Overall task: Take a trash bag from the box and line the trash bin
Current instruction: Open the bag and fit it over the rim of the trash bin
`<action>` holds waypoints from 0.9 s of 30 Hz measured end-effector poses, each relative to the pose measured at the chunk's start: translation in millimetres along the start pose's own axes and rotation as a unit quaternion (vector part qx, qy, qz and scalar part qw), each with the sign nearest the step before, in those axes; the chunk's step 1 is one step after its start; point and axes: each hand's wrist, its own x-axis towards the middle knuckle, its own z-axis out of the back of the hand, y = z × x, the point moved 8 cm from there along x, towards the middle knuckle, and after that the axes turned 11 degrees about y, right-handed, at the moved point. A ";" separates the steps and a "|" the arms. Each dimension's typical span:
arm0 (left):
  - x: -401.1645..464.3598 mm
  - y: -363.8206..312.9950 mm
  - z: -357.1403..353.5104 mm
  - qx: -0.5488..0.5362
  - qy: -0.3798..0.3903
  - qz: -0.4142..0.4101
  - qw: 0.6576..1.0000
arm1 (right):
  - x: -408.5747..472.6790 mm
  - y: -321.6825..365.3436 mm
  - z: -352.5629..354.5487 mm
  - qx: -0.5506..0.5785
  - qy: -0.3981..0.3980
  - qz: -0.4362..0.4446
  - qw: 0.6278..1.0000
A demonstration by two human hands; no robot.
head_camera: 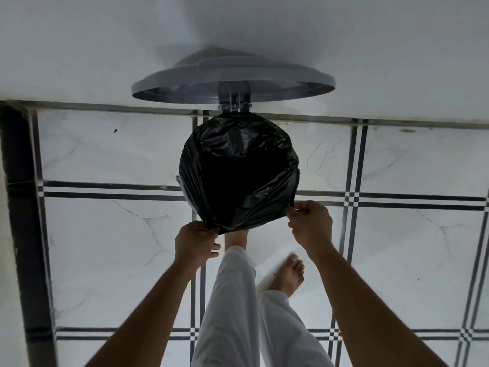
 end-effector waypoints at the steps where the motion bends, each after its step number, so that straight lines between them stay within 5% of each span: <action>1: 1.8 -2.9 1.4 0.022 -0.004 -0.010 1.000 | 2.1 2.9 -0.2 -0.039 0.005 0.003 0.999; 6: 10.6 -11.6 0.5 0.026 0.006 -0.029 0.999 | 8.4 20.5 -9.0 -0.189 0.017 0.013 0.982; 17: 26.7 -10.5 4.1 0.072 -0.030 -0.045 0.996 | 27.5 23.8 -11.1 -0.257 0.014 0.071 0.964; 24: 31.3 -5.4 5.8 -0.171 0.037 0.022 0.984 | 31.7 18.5 -9.6 -0.183 0.031 0.020 0.982; 27: 32.7 2.8 10.3 -0.234 0.068 0.041 0.969 | 27.8 4.1 -11.4 0.023 0.111 -0.006 0.994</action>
